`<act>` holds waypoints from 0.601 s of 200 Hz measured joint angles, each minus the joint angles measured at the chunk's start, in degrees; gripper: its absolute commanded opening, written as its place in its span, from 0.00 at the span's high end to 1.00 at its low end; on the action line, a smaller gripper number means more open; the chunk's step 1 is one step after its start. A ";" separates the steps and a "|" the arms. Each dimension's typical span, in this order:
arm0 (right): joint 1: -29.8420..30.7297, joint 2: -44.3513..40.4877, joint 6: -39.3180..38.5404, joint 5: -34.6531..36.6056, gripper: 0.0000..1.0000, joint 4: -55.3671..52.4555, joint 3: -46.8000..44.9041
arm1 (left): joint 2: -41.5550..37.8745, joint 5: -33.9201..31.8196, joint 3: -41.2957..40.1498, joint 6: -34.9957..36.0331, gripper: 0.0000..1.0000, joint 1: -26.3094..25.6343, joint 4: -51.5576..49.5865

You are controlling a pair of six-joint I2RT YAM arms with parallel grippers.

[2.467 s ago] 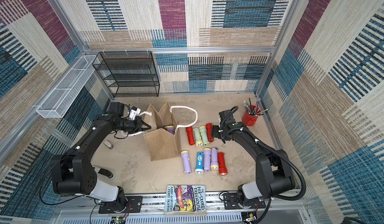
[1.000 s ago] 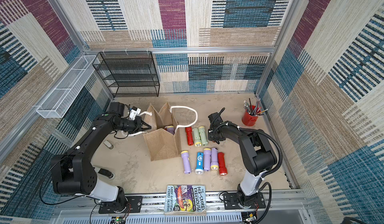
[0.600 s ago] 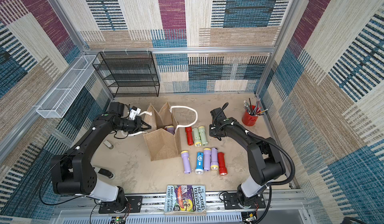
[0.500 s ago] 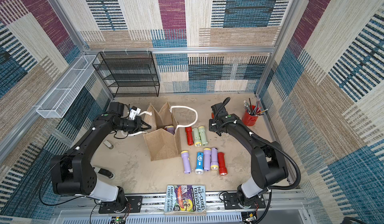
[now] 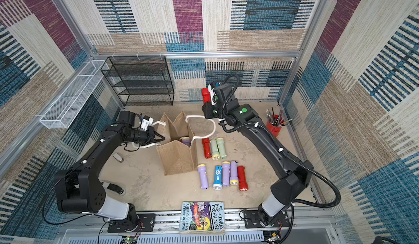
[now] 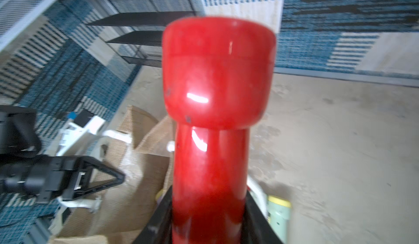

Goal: Put the flashlights into the tote bags
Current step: Place the flashlight in the canvas bag.

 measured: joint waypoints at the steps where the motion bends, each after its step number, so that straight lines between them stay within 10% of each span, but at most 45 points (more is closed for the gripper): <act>1: 0.31 0.31 0.00 -0.15 0.65 0.02 0.35 | 0.00 0.00 0.00 0.00 0.97 0.00 0.00; 120: 11.52 22.84 -8.17 -12.37 0.66 0.13 14.21 | -0.37 0.35 0.02 0.00 0.97 0.00 0.02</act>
